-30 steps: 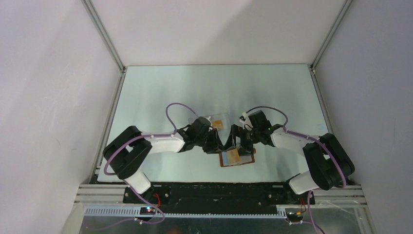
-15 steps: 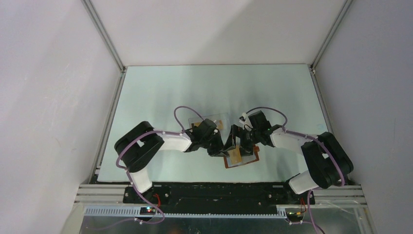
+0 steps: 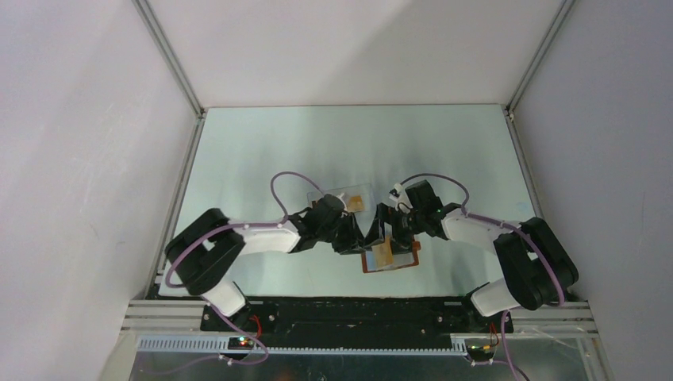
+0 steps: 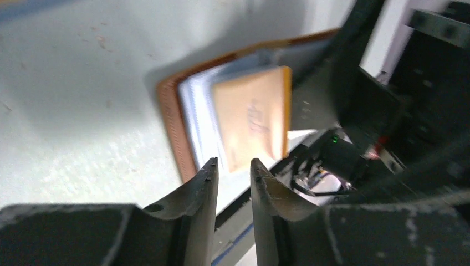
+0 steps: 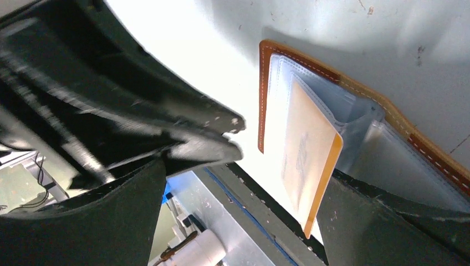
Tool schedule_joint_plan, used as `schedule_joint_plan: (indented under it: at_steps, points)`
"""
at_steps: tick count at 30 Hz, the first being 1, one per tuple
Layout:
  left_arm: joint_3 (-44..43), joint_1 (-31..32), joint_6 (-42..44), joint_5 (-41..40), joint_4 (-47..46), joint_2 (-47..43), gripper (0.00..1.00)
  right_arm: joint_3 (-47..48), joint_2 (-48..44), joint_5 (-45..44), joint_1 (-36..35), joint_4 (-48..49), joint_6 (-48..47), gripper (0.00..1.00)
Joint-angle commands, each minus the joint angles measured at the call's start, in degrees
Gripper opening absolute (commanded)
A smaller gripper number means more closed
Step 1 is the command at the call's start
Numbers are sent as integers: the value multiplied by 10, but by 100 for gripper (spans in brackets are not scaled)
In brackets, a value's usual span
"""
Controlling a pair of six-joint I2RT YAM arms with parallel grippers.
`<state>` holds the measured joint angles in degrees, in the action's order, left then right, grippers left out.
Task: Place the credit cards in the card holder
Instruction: Insert the credit card into the card holder.
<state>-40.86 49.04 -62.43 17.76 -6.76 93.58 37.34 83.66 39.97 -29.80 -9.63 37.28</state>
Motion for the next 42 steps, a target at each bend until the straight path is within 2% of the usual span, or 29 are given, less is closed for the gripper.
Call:
schedule_joint_plan:
  at_steps: [1,5,13,17,22,24,29,36,39,42]
  points:
    - [20,-9,-2,-5,-91,-71,32,6,-13,34,0,14,-8,99]
    - [58,-16,-37,38,-203,-57,28,5,-13,49,1,28,-5,99]
    - [65,-17,-89,66,-312,30,24,-7,0,77,1,68,15,99]
    - [62,-17,-104,67,-327,65,19,-11,5,77,0,79,20,99]
    - [78,-16,-120,49,-327,96,2,-11,16,75,1,79,21,99]
    - [87,-17,-129,41,-325,106,0,-11,19,71,0,76,21,99]
    - [89,-16,-150,24,-291,130,0,-11,18,59,0,50,11,99]
    - [69,-15,-126,-34,-140,104,0,-4,-20,-1,4,-32,-35,99]
    - [36,-11,-98,-56,-57,100,0,5,-32,-30,2,-67,-49,99]
    - [3,-2,-77,-61,-16,108,0,29,-35,-49,-4,-109,-73,99]
